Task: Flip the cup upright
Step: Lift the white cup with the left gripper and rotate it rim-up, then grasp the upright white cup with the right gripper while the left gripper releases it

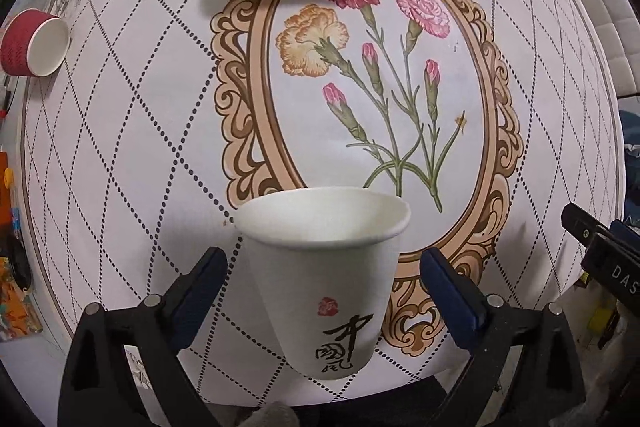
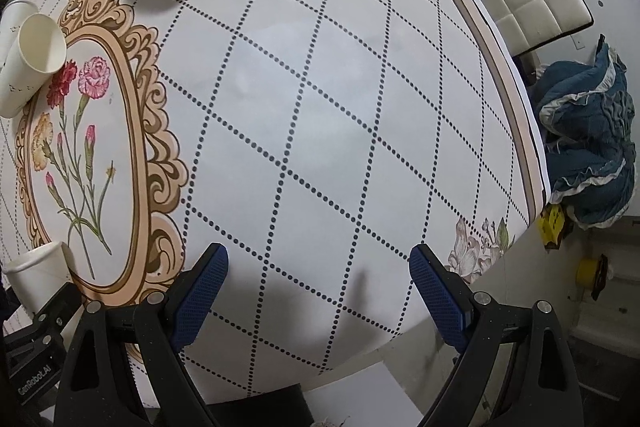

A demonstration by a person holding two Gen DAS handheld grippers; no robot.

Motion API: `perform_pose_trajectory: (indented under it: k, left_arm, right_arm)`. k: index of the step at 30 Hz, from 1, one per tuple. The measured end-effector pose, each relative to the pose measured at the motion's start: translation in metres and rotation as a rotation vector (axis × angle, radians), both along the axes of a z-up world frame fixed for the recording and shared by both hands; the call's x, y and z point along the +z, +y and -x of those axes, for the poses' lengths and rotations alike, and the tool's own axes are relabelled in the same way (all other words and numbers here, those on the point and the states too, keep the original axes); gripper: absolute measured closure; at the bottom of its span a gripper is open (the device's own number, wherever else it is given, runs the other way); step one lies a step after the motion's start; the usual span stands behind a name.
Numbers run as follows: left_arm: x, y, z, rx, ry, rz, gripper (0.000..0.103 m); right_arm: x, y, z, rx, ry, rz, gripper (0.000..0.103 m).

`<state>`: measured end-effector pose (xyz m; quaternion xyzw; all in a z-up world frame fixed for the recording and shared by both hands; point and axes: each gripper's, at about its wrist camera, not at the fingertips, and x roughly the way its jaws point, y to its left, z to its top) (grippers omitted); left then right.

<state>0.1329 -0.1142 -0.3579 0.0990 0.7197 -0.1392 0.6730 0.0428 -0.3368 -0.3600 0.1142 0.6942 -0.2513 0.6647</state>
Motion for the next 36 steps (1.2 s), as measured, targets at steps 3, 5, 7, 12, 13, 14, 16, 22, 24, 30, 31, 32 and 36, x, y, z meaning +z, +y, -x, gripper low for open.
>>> perform_pose_trajectory:
  k: [3, 5, 7, 12, 13, 14, 16, 22, 24, 30, 31, 32, 36]
  left_arm:
    - [0.013, 0.005, -0.003, 0.013, -0.016, 0.012, 0.005]
    - [0.033, 0.018, -0.005, 0.034, -0.049, 0.035, 0.005]
    - [0.056, 0.034, -0.008, 0.070, -0.093, 0.031, 0.004]
    - [0.103, 0.088, -0.013, 0.188, -0.250, -0.055, 0.004]
    - [0.107, 0.096, -0.010, 0.213, -0.273, -0.073, 0.004]
    - [0.109, 0.100, -0.008, 0.231, -0.291, -0.089, 0.004]
    - [0.112, 0.108, -0.001, 0.261, -0.322, -0.121, 0.004]
    - [0.095, 0.139, 0.017, 0.328, -0.321, -0.192, 0.004]
    - [0.088, 0.151, 0.021, 0.350, -0.312, -0.209, 0.004]
    - [0.067, 0.185, 0.032, 0.393, -0.272, -0.243, 0.004]
    - [0.066, 0.188, 0.034, 0.396, -0.267, -0.247, 0.005]
    - [0.064, 0.192, 0.035, 0.400, -0.262, -0.249, 0.004]
    - [0.055, 0.201, 0.040, 0.400, -0.245, -0.254, 0.004]
  right_arm:
    - [0.004, 0.001, -0.002, 0.004, -0.006, -0.003, 0.010]
    - [0.006, 0.000, -0.002, 0.006, -0.012, -0.005, 0.010]
    - [0.010, 0.003, -0.004, 0.011, -0.019, -0.008, 0.010]
    - [0.020, 0.011, -0.006, 0.032, -0.044, -0.022, 0.010]
    - [0.024, 0.016, -0.008, 0.042, -0.054, -0.030, 0.010]
    - [0.026, 0.019, -0.009, 0.049, -0.061, -0.039, 0.010]
    - [0.032, 0.031, -0.012, 0.066, -0.079, -0.065, 0.010]
    - [0.045, 0.082, -0.021, 0.170, -0.098, -0.117, 0.010]
    - [0.046, 0.097, -0.022, 0.200, -0.099, -0.132, 0.010]
    - [0.046, 0.144, -0.026, 0.281, -0.088, -0.179, 0.010]
    - [0.045, 0.150, -0.026, 0.289, -0.084, -0.188, 0.010]
    - [0.043, 0.156, -0.026, 0.296, -0.080, -0.201, 0.010]
    - [0.040, 0.173, -0.028, 0.308, -0.076, -0.235, 0.010]
